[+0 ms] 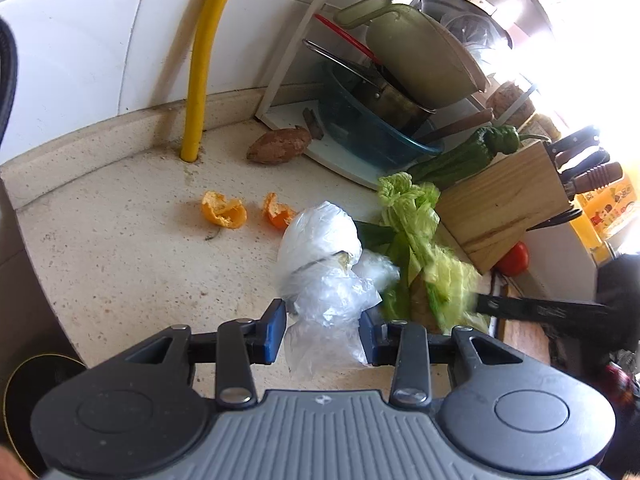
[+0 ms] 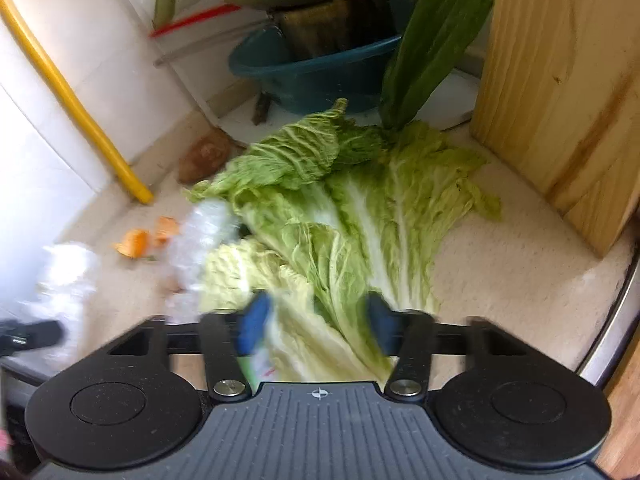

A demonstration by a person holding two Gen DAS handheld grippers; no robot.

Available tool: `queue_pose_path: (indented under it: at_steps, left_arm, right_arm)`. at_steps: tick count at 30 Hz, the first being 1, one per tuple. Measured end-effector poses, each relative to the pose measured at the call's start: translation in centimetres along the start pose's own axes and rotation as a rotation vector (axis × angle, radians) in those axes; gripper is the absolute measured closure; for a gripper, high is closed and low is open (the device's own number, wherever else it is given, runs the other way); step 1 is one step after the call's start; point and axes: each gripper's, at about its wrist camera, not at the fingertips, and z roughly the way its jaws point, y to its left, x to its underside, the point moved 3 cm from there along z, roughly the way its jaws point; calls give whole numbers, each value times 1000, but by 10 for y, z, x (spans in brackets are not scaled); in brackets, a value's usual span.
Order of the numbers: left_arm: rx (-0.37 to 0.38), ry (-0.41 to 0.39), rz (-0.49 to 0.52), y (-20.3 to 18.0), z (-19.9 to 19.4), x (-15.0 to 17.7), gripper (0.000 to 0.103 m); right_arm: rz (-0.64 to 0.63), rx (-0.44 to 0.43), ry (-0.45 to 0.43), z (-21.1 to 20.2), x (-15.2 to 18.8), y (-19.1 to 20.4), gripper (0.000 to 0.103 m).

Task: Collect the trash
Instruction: 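Close right gripper on the napa cabbage leaves and lift them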

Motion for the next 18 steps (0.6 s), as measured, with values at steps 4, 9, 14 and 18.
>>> queue_pose_path:
  at_steps: [4,9,14,18]
  left_arm:
    - [31,11,8,-4,-1,5,66]
    - [39,24,25,-12,-3,10,66]
    - [19,23,14,-10,-8,16,65]
    - [5,29,0,-8,-10,23,65]
  right_arm:
    - [54,-77,-11,-37,18,8,73]
    - [101,-65,-96,-81,33,5,89]
    - [137,-66,-75,-75,32,-6,90]
    - [82,-77,-76,-63,32,2,38]
